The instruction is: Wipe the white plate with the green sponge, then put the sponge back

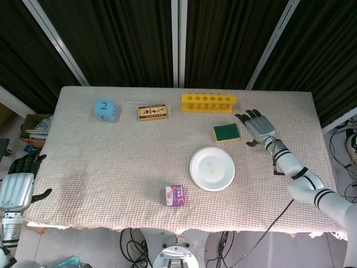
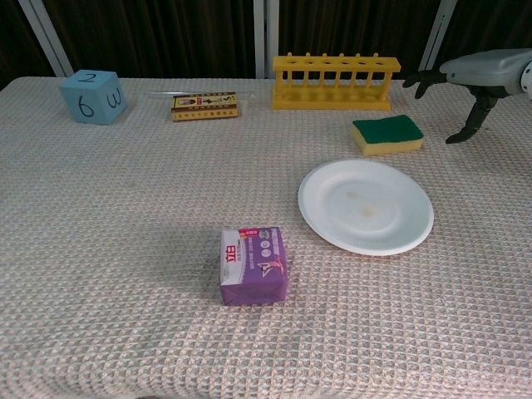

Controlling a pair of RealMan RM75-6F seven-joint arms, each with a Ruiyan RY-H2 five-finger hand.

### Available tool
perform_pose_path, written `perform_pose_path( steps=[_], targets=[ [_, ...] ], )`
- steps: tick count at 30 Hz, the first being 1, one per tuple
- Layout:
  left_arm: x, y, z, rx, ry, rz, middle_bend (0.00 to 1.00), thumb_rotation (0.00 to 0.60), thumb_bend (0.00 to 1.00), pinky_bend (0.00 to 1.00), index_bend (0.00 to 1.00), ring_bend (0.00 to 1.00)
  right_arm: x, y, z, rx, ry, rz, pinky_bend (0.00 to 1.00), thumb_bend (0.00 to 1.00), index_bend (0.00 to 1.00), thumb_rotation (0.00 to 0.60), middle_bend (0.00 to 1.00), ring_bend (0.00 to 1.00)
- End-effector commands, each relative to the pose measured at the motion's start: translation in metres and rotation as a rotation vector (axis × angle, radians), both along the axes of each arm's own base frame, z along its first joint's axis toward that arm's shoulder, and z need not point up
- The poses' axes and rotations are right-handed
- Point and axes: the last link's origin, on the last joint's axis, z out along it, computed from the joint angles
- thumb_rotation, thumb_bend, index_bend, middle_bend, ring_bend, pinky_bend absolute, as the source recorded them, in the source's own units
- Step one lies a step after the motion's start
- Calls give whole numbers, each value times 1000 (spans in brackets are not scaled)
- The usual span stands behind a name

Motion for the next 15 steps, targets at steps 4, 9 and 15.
perform_pose_path(
  steps=[4, 9, 15],
  targets=[
    [-1, 0, 0, 0, 0, 9, 91, 600, 87, 151, 147, 101, 12, -8, -21, 37, 35, 37, 119, 150, 101, 600, 205, 43],
    [-3, -1, 0, 2, -1, 17, 91, 600, 87, 151, 148, 101, 19, -13, -35, 49, 34, 50, 130, 163, 129, 600, 220, 56],
    [-5, -2, 0, 0, -7, 26, 91, 600, 87, 152, 147, 101, 22, -17, -42, 38, 17, 64, 171, 191, 195, 600, 265, 111]
  ],
)
